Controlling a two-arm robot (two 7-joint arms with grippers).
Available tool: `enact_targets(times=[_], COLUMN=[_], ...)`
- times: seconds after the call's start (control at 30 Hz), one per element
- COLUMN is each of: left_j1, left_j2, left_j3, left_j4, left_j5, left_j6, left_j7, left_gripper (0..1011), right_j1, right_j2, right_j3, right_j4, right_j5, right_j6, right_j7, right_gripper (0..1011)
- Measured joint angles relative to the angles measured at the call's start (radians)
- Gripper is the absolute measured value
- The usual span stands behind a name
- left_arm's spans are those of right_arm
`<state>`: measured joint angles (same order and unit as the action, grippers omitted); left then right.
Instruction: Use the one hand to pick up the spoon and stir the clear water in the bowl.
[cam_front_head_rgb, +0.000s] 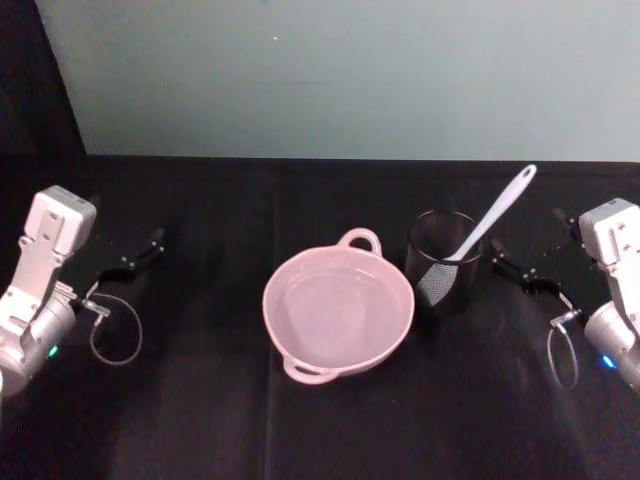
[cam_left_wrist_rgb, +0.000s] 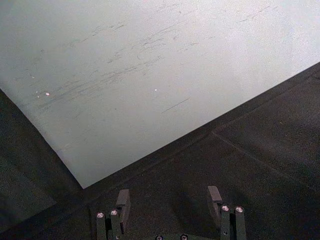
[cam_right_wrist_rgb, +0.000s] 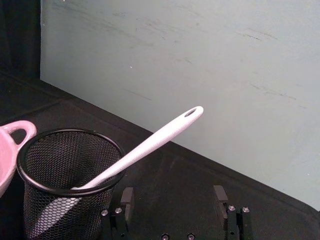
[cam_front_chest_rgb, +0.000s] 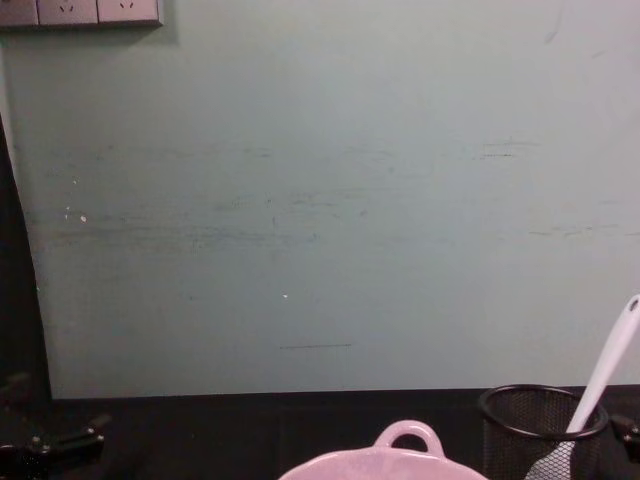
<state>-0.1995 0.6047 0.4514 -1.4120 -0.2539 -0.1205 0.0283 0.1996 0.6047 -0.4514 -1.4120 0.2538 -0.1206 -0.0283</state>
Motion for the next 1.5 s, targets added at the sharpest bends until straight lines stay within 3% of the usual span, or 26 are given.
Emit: enact_targets(times=[0.97,1.2,1.33,1.5], left_j1=[0.0,0.0,0.0,0.0], left_j2=[0.0,0.0,0.0,0.0], left_j3=[0.0,0.0,0.0,0.0], left_j4=[0.0,0.0,0.0,0.0], left_j5=[0.0,0.0,0.0,0.0], left_j6=[0.0,0.0,0.0,0.0], left_j7=[0.0,0.0,0.0,0.0], left_gripper=[1011,1011,1011,1011], right_j1=[0.0,-0.065,-0.127,-0.16], right_j2=[0.0,0.028,0.049,0.046], right_j3=[0.0,0.042,0.082,0.118], right_j4=[0.0,-0.064,-0.121,-0.154], right_j5=[0.0,0.008,0.033,0.077], right_j6=[0.0,0.002,0.002,-0.018], right_j7=[0.0,0.0,0.0,0.011], right_gripper=[1002,1002,1002,1002])
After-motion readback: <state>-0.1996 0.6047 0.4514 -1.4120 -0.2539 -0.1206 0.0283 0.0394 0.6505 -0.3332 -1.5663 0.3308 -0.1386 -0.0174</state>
